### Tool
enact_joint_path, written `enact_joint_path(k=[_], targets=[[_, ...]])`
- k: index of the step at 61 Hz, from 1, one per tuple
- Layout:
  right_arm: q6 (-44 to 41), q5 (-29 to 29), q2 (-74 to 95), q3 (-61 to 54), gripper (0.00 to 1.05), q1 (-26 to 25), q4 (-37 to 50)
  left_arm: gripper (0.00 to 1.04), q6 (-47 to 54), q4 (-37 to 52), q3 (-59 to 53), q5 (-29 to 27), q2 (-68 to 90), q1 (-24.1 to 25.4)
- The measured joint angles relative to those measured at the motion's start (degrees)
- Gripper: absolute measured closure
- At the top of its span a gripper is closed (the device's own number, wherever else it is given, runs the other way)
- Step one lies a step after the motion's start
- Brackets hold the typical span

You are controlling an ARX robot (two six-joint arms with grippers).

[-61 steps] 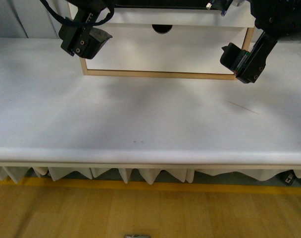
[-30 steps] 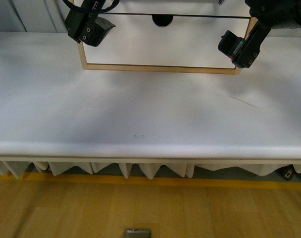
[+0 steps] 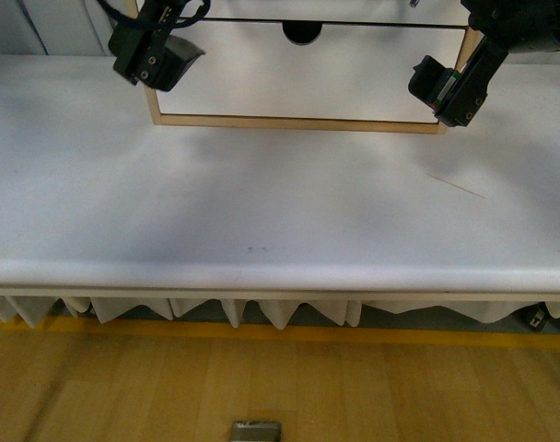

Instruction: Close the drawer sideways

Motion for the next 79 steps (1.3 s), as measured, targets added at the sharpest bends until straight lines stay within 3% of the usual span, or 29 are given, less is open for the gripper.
enact_joint_path(k=[21, 35, 52, 65, 75, 79], targets=[[3.8, 2.7, -15.5, -12.0, 0.09, 3.1, 0.5, 0.06, 3.1, 2.6, -15.7, -0.2, -14.1, 3.3], [8.0, 8.2, -32.9, -23.0, 0.09, 5.4, -2.7, 0.06, 9.8, 4.1, -27.8, -0.8, -27.8, 4.0], [15.9, 18.7, -57.7, -35.8, 0.09, 10.4, -11.3, 0.06, 21.6, 3.5, -45.2, -8.0, -49.3, 1.9], [24.6, 26.4, -74.5, -42.5, 0.09, 12.5, -20.6, 0.06, 27.6, -4.0, -53.5, -15.2, -64.0, 1.8], [26.8, 26.4, -75.6, -42.6, 0.09, 12.7, -20.7, 0.06, 28.9, -4.1, -53.6, -15.2, -64.8, 1.8], [34.5, 22.6, -76.6, -44.2, 0.19, 11.1, -19.0, 0.15, 36.5, 4.3, -56.8, -8.6, -65.5, 3.5]])
